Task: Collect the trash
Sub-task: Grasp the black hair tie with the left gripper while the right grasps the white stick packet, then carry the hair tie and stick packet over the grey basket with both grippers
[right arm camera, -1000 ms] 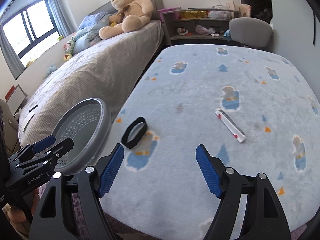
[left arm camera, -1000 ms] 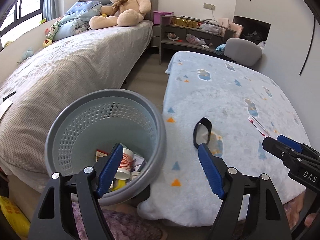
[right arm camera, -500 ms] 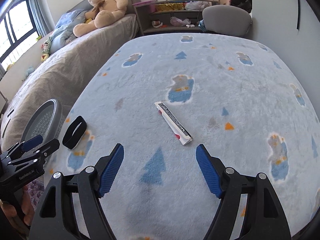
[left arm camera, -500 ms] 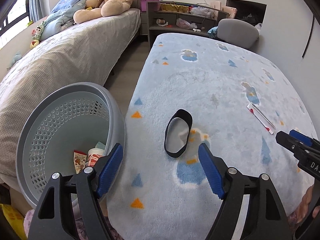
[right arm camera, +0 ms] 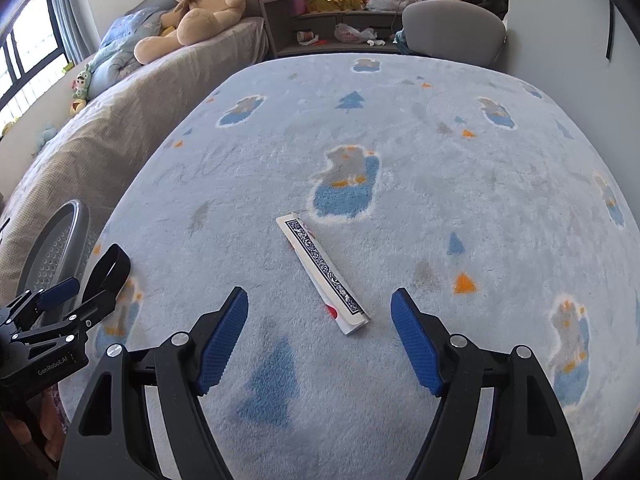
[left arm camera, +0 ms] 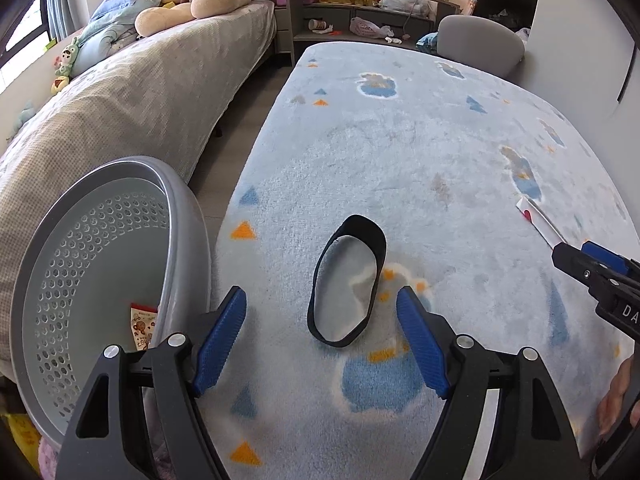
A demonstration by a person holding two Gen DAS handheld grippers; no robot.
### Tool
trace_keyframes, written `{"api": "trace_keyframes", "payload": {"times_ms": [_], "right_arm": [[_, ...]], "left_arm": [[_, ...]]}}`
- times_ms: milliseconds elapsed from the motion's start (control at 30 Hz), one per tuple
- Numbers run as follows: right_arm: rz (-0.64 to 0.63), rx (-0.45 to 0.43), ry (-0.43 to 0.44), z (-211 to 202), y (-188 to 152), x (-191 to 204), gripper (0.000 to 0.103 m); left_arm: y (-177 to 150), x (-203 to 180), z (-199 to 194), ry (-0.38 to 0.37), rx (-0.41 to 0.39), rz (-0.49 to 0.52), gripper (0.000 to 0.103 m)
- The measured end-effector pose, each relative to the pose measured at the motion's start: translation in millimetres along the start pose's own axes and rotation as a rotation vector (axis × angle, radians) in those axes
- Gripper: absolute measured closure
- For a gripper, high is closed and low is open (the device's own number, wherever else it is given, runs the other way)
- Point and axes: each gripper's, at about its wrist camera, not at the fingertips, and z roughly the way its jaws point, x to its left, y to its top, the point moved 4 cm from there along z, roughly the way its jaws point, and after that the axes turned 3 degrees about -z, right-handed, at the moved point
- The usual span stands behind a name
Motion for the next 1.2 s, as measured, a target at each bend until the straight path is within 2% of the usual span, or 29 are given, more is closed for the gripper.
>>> {"api": "trace_keyframes", "payload": {"times_ms": [567, 600, 633, 733, 767, 833, 867, 1200], "right_arm": [[-0.046, 0.020, -0.082, 21, 8, 0, 0.049], [-0.046, 0.019, -0.088, 21, 7, 0, 0.053], [-0.048, 0.018, -0.093, 21, 7, 0, 0.055], [-0.046, 0.012, -0.098, 19, 7, -1, 0.075], [-0.045, 0.011, -0.097, 19, 7, -1, 0.084], [-0.034, 0.010, -0.085, 17, 7, -2, 0.086], [-0.025, 0.009, -0.073, 16, 6, -3, 0.086], [0.012, -0.020, 0.003, -11, -1, 17, 0.087]], "left_arm": [[10, -4, 18, 0.025, -0.016, 0.001, 0.030], [10, -4, 18, 0.021, -0.019, 0.000, 0.034], [9, -6, 16, 0.015, -0.024, 0.003, 0.042], [9, -12, 13, -0.006, -0.026, 0.027, 0.065], [8, -14, 12, -0.014, -0.024, 0.034, 0.070], [7, -18, 10, -0.028, -0.017, 0.041, 0.084], [7, -18, 8, -0.040, -0.011, 0.040, 0.088], [0, -4, -26, -0.084, -0.030, 0.006, 0.088]]}}
